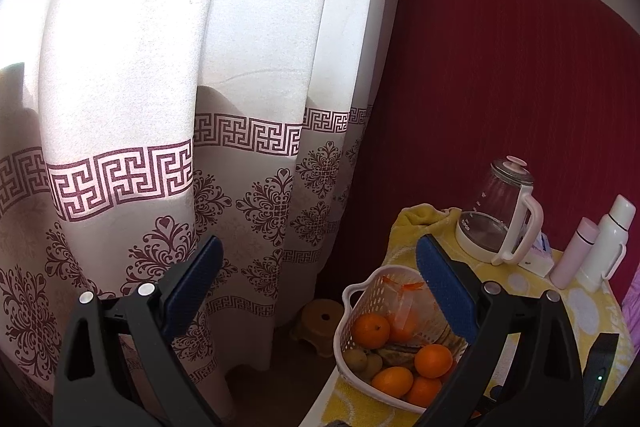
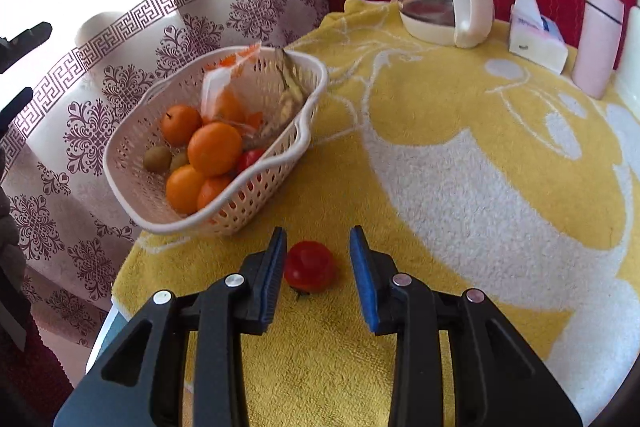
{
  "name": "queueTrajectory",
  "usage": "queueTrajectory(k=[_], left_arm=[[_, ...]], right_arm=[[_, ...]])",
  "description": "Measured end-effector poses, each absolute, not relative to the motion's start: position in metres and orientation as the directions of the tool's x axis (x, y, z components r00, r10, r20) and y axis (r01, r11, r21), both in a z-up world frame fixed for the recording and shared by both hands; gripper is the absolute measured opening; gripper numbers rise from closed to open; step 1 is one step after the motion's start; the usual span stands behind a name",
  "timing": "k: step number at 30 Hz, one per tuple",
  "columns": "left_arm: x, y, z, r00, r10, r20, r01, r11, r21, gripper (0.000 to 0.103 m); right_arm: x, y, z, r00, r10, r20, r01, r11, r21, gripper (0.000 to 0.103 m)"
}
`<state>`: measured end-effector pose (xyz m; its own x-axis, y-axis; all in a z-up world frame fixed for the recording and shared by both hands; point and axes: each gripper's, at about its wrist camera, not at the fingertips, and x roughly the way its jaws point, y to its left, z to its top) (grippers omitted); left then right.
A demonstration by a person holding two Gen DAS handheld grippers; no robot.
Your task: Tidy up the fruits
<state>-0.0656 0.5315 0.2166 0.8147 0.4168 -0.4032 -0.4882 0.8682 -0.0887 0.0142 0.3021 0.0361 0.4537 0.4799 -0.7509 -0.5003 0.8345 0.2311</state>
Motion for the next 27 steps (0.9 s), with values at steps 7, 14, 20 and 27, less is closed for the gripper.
queueTrajectory(k=[7,14,20,27], left_arm=[[-0.063,0.528,0.214,0.816,0.410,-0.408,-0.479,0.874,-0.079,0.098],[-0.061,0.528,0.212,0.816,0.406,-0.411,-0.476,0.876,-0.080,0.098],[-0.062,0.530,0.213,0.816,0.406,-0.411,-0.478,0.874,-0.086,0.098],[-0.064,0.529,0.214,0.818,0.406,-0.408,-0.477,0.875,-0.086,0.098]], right_arm=[[0.011,0.315,0.020,0.438,0.462,-0.771,-0.524,0.828,0.198,0.036],[0.007,0.310,0.034,0.480,0.450,-0.753,-0.511,0.841,0.177,0.029],[0.006,0.306,0.076,0.545,0.488,-0.682,-0.511,0.838,0.191,0.029],[0.017,0.332,0.112,0.518,0.579,-0.630,-0.574,0.781,0.246,0.030]])
